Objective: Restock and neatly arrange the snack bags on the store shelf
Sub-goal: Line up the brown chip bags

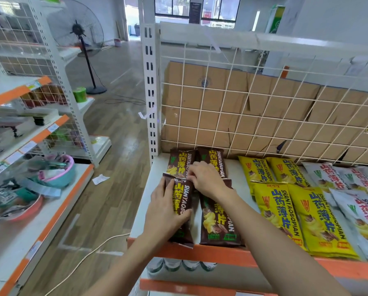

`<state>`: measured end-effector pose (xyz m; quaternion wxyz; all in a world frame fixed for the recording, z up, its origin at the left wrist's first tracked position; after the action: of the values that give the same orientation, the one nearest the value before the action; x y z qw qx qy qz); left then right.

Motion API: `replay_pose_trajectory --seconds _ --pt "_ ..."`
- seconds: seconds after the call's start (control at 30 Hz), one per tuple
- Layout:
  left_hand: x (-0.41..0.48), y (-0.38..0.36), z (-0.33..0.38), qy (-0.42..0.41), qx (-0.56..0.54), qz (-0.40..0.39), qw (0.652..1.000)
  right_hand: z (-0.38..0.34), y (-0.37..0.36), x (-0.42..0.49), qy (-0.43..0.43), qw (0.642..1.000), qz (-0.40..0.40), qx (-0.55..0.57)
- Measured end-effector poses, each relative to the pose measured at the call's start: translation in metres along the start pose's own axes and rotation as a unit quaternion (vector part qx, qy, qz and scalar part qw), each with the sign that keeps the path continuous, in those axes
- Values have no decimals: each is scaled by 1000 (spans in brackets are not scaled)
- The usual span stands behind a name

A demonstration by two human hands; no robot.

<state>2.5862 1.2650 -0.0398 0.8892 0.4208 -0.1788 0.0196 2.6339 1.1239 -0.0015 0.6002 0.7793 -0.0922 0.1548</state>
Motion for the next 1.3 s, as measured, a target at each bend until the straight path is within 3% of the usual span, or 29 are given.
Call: replay_pose_trajectory --seconds 0.23,0.47,0.67,1.3 --pt "-16 -4 6 -18 26 8 999 4 1 3 -72 996 2 56" --pt "-22 -5 14 3 47 17 999 1 1 14 -91 993 -15 77" --pt "-27 -9 19 -28 74 4 997 12 -1 10 -113 991 -30 69" --pt "-42 -5 20 -23 90 -4 996 16 -11 12 -75 997 -9 -19"
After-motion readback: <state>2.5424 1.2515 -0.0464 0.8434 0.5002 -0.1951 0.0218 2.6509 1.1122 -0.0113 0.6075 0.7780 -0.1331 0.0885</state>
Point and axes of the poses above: each hand's wrist, its own x-axis towards the middle knuckle, its own y-axis out of the back of the hand, z = x × y, the point moved 4 cm from there along x, towards the middle knuckle, and after that the axes turned 15 degrees about z, right-handed, at the moved point
